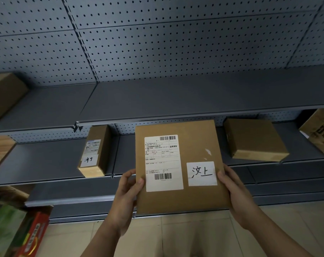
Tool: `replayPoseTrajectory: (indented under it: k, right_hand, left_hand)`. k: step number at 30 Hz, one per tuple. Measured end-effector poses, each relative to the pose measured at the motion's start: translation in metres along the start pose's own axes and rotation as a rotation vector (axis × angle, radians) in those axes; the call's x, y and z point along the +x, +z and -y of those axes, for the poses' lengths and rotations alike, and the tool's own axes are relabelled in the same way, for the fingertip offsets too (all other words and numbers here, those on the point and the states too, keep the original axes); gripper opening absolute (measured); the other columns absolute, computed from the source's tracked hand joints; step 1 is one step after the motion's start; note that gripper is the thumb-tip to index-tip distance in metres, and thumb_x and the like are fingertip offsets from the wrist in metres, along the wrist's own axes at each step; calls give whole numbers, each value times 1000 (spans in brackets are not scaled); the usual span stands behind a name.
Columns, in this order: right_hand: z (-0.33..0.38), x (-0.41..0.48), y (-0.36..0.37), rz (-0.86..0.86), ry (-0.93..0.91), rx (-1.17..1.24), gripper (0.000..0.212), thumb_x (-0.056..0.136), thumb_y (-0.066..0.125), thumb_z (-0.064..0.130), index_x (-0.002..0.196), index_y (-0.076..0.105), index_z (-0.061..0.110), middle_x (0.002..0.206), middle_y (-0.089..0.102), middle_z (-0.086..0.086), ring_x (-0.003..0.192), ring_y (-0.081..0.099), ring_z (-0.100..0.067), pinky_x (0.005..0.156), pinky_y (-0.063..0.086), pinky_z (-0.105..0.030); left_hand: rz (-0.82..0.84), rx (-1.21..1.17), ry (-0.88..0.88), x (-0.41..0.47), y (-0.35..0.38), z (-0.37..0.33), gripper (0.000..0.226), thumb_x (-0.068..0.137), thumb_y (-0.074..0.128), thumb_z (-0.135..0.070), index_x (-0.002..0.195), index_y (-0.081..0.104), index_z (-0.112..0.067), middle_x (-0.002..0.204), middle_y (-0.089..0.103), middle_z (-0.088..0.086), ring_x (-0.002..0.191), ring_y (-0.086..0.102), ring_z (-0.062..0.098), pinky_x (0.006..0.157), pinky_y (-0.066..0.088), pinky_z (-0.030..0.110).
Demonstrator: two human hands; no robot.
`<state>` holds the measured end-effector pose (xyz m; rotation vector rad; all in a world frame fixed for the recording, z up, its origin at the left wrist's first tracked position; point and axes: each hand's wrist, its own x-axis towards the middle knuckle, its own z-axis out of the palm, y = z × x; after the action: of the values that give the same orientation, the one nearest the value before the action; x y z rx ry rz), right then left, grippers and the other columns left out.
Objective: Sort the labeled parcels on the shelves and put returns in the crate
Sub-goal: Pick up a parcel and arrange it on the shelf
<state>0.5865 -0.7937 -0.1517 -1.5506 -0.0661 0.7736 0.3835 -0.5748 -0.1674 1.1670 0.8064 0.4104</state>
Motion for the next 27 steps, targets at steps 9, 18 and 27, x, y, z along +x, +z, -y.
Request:
replayPoseTrajectory:
  k: [9,18,27]
  right_hand:
    - [-17,25,9,21,62,-17,51,77,68,56,127,61,49,120,74,5,112,68,-25,99,54,-53]
    - [-50,120,65,102,228,-101,31,95,65,42,126,62,43,114,76,4,109,69,-24,95,55,-46]
    - [-76,247,143,131,205,-260,16,101,57,43,111,68,36,109,75,1,103,69,-23,100,53,-50]
  left_hand:
    - [-54,-50,-63,17,-11,17,41,86,67,-42,126,59,-38,122,71,3,114,66,31,96,54,58]
    - [-129,-82,-224,105,-48,47,55,81,82,-25,131,59,-30,117,75,8,104,73,37,96,55,60]
    - [-194,45,-260,242,-90,70,38,97,66,-29,134,62,-21,113,77,6,105,73,32,92,57,49]
